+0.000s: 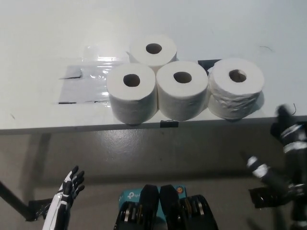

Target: A few rolls of toilet paper are kept infront of the robot and the robot uses its right hand to lift one of the rolls and and places it on top of the other rolls to stack it.

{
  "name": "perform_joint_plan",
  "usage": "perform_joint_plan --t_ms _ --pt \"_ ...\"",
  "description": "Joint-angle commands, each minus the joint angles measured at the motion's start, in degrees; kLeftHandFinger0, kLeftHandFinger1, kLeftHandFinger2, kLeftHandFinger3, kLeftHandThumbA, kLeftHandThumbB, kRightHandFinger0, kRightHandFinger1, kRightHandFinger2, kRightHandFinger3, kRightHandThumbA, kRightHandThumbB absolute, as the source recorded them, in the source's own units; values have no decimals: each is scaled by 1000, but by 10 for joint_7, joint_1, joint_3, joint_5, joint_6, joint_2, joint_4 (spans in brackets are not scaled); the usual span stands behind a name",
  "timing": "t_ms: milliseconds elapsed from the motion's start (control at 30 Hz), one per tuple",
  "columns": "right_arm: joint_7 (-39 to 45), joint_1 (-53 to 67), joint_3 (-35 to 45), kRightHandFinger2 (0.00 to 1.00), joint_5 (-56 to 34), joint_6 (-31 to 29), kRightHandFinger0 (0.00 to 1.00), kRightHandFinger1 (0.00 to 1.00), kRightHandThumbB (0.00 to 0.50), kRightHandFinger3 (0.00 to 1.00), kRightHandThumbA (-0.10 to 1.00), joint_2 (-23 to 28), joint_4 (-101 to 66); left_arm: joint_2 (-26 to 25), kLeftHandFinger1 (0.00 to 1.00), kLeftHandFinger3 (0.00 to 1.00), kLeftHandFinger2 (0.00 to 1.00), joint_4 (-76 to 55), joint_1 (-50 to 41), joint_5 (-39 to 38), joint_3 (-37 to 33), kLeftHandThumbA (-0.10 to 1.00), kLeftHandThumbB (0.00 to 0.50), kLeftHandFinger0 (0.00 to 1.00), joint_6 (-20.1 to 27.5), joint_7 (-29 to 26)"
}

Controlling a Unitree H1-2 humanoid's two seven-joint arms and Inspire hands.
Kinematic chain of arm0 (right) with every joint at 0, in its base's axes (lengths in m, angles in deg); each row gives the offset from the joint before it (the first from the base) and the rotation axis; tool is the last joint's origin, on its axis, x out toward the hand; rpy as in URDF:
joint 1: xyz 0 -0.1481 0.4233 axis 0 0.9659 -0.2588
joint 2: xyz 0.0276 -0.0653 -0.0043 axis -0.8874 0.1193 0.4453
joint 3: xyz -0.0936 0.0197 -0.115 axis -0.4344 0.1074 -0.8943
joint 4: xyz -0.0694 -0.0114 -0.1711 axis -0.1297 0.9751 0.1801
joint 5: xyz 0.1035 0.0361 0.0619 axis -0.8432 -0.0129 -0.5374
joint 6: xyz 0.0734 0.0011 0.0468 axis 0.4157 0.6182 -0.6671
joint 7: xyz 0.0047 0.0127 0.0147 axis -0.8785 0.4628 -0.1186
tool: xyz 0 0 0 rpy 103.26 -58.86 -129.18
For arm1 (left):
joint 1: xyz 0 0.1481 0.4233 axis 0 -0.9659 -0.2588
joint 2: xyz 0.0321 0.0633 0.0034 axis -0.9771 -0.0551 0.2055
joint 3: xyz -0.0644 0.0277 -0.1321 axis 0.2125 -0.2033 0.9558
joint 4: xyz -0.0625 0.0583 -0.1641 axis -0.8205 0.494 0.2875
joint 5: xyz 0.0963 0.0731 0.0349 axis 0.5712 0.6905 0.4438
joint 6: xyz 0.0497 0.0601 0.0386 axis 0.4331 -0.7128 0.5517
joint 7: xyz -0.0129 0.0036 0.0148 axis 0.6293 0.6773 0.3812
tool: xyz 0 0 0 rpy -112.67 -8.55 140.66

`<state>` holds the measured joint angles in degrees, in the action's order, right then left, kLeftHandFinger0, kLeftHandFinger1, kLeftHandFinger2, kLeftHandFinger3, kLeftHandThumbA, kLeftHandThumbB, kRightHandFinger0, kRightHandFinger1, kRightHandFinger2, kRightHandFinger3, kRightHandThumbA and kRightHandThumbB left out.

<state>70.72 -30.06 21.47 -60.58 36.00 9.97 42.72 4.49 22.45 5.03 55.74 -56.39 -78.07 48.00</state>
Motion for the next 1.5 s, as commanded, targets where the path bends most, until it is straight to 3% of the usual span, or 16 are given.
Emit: perform_joint_plan --t_ms 0,67,100,167,300,367,433,533,600,633,733,933,1033,1267,1367,1467 --pt "15 -153 87 1000 -60 216 1000 1000 182 1000 802 131 -173 -7 1000 1000 1000 -86 22 -5 -4 1000 118 1000 -1 13" --pt "47 -198 82 1000 -48 268 1000 1000 223 1000 871 178 -145 -7 1000 1000 1000 -84 26 -12 0 1000 119 1000 -5 12" --pt "63 -220 76 1000 -46 288 1000 1000 232 1000 842 198 -127 -6 1000 1000 1000 -82 27 -11 2 1000 126 1000 -7 10" --pt "121 -296 43 1000 -17 356 1000 1000 275 1000 961 262 -62 -8 1000 1000 1000 -60 30 -10 5 1000 119 1000 3 9" --pt "185 -413 -15 1000 -13 397 1000 1000 274 1000 846 304 75 -8 1000 1000 1000 -32 27 -6 5 1000 114 1000 16 8" --pt "231 -467 -60 1000 16 392 1000 1000 285 1000 848 317 152 -8 1000 1000 1000 -21 26 -7 5 1000 129 1000 20 9" --pt "267 -515 -96 1000 25 417 1000 1000 329 1000 837 322 216 -9 1000 1000 1000 -8 26 -3 3 1000 139 1000 25 8" --pt "313 -573 -142 1000 39 419 1000 1000 346 1000 825 324 303 -7 1000 1000 1000 3 26 1 0 1000 130 1000 35 9" --pt "356 -625 -187 1000 61 409 1000 1000 321 1000 814 320 379 -7 1000 1000 1000 3 26 -1 1 1000 117 1000 32 9" --pt "370 -644 -204 1000 68 402 1000 1000 336 1000 782 315 409 -7 1000 1000 1000 3 25 -4 2 1000 124 1000 28 10" --pt "386 -677 -238 1000 76 393 1000 1000 307 1000 709 300 471 -8 1000 1000 1000 5 27 -6 3 1000 155 1000 21 11" --pt "414 -723 -299 1000 96 348 1000 1000 273 1000 733 276 561 -11 1000 1000 1000 9 22 1 1 1000 134 1000 32 13" --pt "425 -741 -319 1000 97 343 1000 1000 292 1000 719 269 593 -10 1000 1000 1000 6 24 -2 2 1000 175 1000 24 12" --pt "458 -772 -359 1000 104 350 1000 1000 297 1000 675 255 640 -13 1000 1000 1000 3 21 0 3 1000 168 1000 22 12" --pt "481 -788 -367 1000 103 351 1000 1000 347 1000 675 252 659 -12 1000 1000 1000 4 20 -8 5 1000 141 1000 27 15" --pt "494 -797 -374 1000 113 337 1000 1000 370 1000 731 251 670 -13 1000 1000 1000 7 22 -5 4 1000 152 1000 31 15"
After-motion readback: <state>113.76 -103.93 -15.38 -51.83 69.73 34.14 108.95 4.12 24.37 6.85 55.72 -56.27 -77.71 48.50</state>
